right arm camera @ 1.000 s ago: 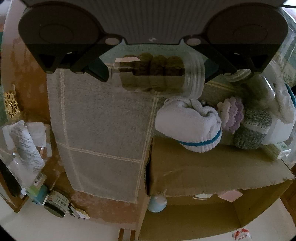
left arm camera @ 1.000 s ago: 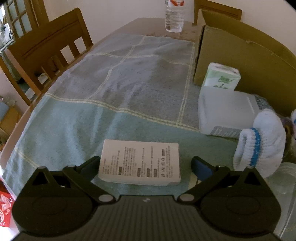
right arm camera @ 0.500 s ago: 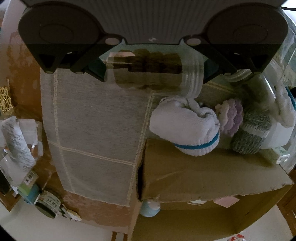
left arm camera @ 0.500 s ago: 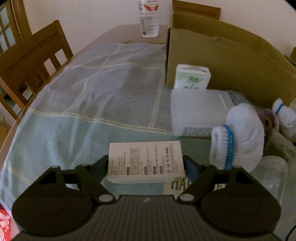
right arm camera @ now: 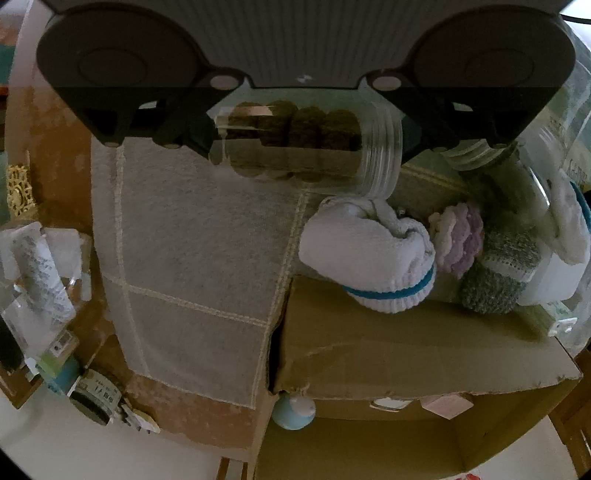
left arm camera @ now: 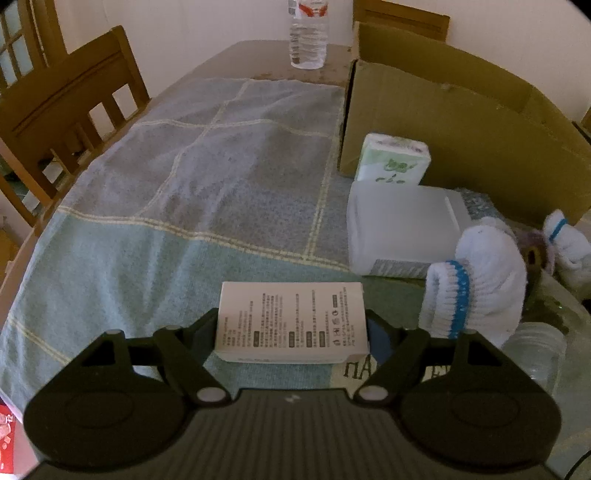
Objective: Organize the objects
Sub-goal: 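Drop the white box and snack jar into the cardboard box with both tools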
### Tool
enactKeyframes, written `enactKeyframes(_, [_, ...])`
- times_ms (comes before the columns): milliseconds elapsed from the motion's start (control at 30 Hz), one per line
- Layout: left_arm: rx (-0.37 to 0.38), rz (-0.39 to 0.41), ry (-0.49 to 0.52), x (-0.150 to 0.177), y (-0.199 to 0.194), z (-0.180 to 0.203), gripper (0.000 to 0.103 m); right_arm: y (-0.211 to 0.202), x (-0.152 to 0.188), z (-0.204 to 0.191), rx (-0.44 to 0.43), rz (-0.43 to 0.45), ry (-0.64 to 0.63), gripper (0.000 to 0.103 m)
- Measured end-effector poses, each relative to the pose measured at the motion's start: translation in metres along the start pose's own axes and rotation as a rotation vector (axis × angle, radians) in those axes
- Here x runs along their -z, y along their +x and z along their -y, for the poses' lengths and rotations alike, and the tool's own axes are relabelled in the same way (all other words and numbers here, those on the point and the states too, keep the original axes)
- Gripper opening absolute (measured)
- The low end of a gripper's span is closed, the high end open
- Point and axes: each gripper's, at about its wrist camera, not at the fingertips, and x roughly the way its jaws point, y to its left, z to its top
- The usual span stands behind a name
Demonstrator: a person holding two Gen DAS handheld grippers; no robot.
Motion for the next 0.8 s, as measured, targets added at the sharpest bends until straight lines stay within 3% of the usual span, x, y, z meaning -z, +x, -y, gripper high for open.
enactKeyframes(400, [0.074, 0.009, 0.168, -0.030, -0.048, -0.001, 0.079, -0.051, -0.015, -0.002, -0.073, 0.060, -0.118, 0.095])
enactKeyframes(633, [0.149, 0.116, 0.224, -0.084, -0.087, 0.014, 0.079, -0.095, -0.047, -0.006, -0.129, 0.166, -0.177, 0.095])
enactKeyframes(800, [0.219, 0.179, 0.263, -0.132, -0.090, 0.040, 0.079, -0.109, -0.080, -0.011, -0.161, 0.235, -0.207, 0.095])
